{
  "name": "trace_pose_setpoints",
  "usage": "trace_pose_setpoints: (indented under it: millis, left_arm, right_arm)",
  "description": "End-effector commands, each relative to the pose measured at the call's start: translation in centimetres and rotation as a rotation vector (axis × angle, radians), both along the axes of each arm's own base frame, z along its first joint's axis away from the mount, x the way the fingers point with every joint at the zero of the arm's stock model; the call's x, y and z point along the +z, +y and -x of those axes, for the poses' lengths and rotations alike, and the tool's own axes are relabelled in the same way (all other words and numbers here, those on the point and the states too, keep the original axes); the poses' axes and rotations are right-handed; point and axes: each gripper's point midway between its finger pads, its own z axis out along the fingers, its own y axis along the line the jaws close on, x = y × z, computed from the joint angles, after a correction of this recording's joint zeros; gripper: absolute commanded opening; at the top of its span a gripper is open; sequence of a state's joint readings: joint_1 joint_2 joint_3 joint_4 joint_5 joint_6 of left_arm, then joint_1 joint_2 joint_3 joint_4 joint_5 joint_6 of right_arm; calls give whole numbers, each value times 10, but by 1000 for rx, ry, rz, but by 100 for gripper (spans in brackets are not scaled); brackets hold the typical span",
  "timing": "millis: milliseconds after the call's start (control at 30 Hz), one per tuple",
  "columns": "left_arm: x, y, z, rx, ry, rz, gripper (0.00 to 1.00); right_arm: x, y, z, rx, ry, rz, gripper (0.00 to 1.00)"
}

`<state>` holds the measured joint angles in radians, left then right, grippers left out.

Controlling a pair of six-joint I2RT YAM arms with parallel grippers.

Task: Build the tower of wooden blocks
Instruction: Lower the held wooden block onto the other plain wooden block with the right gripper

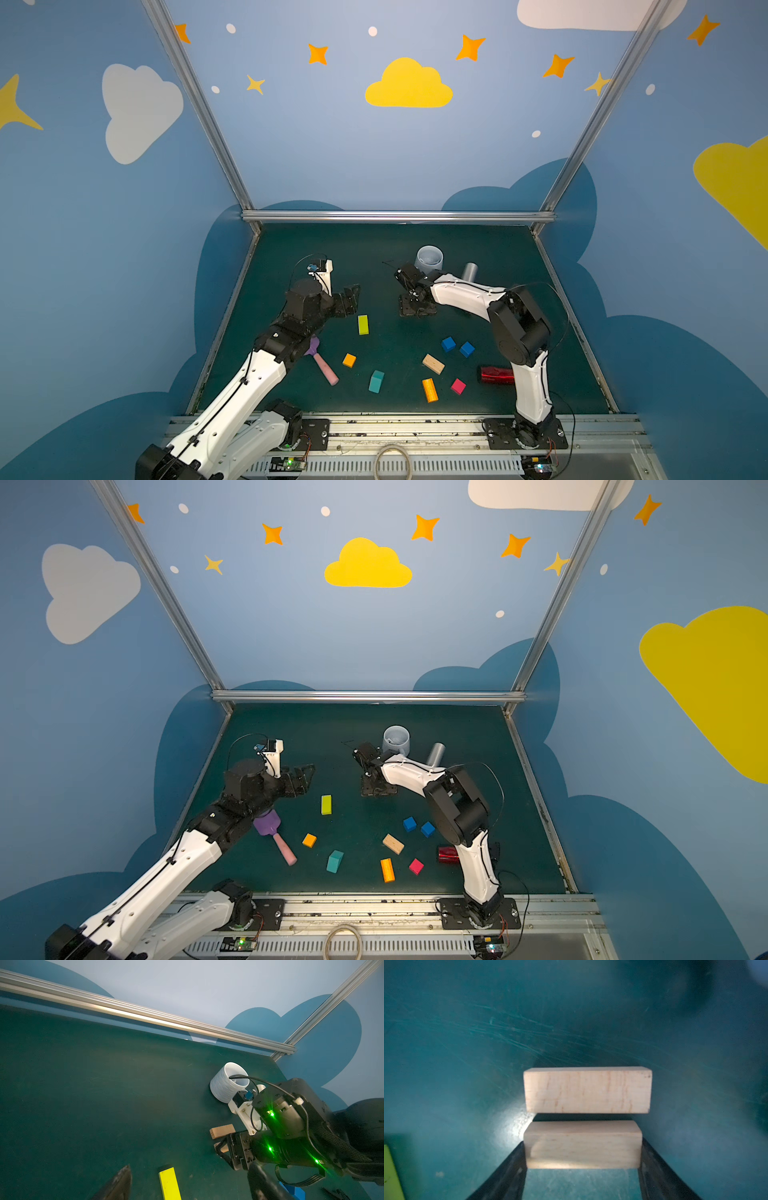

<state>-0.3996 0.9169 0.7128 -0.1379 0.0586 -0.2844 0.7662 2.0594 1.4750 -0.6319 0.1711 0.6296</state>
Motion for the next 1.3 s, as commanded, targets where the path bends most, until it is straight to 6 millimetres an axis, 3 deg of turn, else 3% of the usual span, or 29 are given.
trace_pose_setpoints:
  millis: [0,1267]
  left_arm:
    - [2,1,-1,1,-20,-12,87]
    - [0,4,1,11,-18,-18,87]
  right_arm:
    - [-10,-3,1,-2,32,17,62]
    - [-10,-5,-8,-13,24,29,68]
